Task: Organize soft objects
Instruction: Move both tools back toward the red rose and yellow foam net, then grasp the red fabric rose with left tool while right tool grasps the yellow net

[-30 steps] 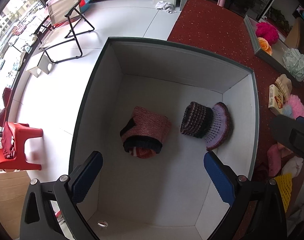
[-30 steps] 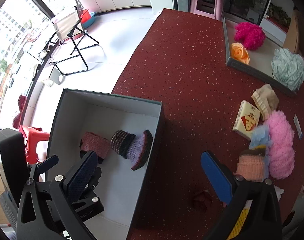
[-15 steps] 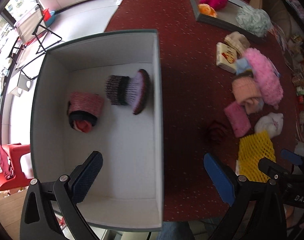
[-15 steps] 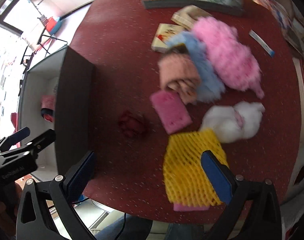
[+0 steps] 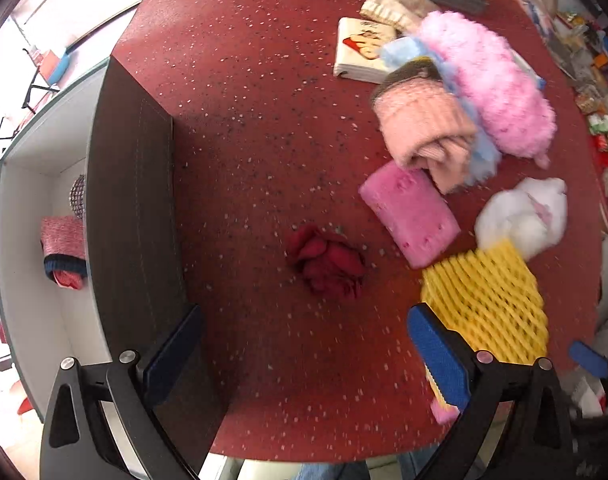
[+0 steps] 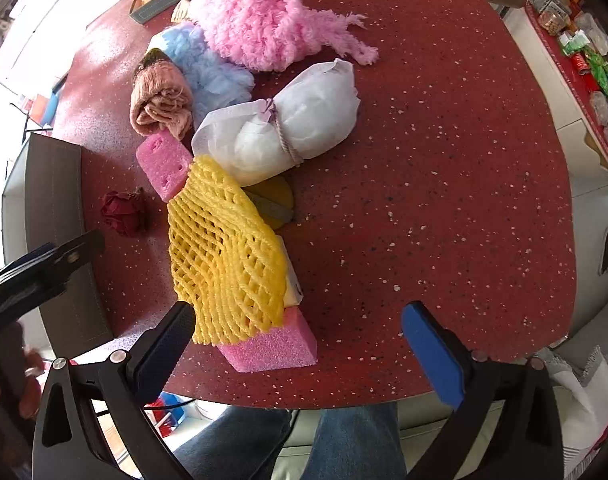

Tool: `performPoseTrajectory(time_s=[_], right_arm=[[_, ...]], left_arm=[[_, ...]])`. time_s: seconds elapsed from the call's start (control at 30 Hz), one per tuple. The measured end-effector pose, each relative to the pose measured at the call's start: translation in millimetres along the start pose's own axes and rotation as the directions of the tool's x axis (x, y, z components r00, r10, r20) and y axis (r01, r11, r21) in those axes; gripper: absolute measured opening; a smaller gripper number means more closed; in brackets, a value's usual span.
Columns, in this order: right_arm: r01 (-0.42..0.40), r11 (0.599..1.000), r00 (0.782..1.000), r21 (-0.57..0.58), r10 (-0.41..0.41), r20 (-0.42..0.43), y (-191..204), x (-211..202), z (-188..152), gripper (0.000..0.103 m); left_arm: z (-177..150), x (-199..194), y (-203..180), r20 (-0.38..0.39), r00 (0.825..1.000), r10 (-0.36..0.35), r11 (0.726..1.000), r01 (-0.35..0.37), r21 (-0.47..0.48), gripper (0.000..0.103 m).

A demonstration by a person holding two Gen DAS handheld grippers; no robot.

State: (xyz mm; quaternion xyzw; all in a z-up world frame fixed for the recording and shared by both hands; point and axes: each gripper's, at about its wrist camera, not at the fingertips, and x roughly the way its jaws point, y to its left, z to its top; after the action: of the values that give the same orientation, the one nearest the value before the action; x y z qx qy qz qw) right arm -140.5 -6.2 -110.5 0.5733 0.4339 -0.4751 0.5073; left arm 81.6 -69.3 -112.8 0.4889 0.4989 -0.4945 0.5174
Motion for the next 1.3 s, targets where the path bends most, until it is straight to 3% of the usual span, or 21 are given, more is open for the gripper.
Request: performPoseTrajectory(time_s=[0.4,0.53,0.7,0.77,1.03,1.2,1.27,1.3], right_arm=[[-0.014,0.982,0.999,-0.186,0.008,-0.031,56.5,38.1,35.1,0.103],[-0.025,0.980,0.998,-0.196,0.014,-0.057,65.4,45.8,38.7,0.103],[-0.046,0.979,0.996,-0.198,0.030,-0.080,76.2,51.8,46.1,0.096],[-0.059,0.980,0.995,-0.193,0.041,-0.097,75.0,55.5,44.7,0.073],[-0.083,0.983,0.991,-0.163,0.064,-0.117,66.7,57.5,48.7,0.050],[-0.093,0.983,0.990,-0.159,0.074,-0.123,64.0,58.2,44.0,0.029],[-0.105,0.983,0.989,-0.151,0.087,-0.119,46.8,53.4,42.6,0.016],[-0.111,0.983,0.989,-0.144,0.095,-0.114,45.9,50.7,42.6,0.015]], left_arm=[[25.3,48.8,-10.1,-0.057,0.997,0.044,0.998,-0.047,-0.045,0.102],[27.8,65.3,-12.0,-0.086,0.995,0.044,0.998,-0.049,-0.050,0.102],[34.8,71.6,-8.0,-0.089,0.996,0.016,0.997,-0.022,-0.075,0.102],[39.1,76.1,-7.4,-0.099,0.995,-0.016,0.996,0.007,-0.094,0.102],[41.3,83.3,-0.5,-0.128,0.991,-0.034,0.993,0.019,-0.112,0.103],[41.4,87.4,3.6,-0.170,0.985,-0.036,0.993,0.016,-0.116,0.102],[39.4,84.0,5.2,-0.159,0.986,-0.039,0.993,0.020,-0.118,0.093],[37.8,80.8,5.3,-0.142,0.989,-0.036,0.994,0.020,-0.108,0.081]])
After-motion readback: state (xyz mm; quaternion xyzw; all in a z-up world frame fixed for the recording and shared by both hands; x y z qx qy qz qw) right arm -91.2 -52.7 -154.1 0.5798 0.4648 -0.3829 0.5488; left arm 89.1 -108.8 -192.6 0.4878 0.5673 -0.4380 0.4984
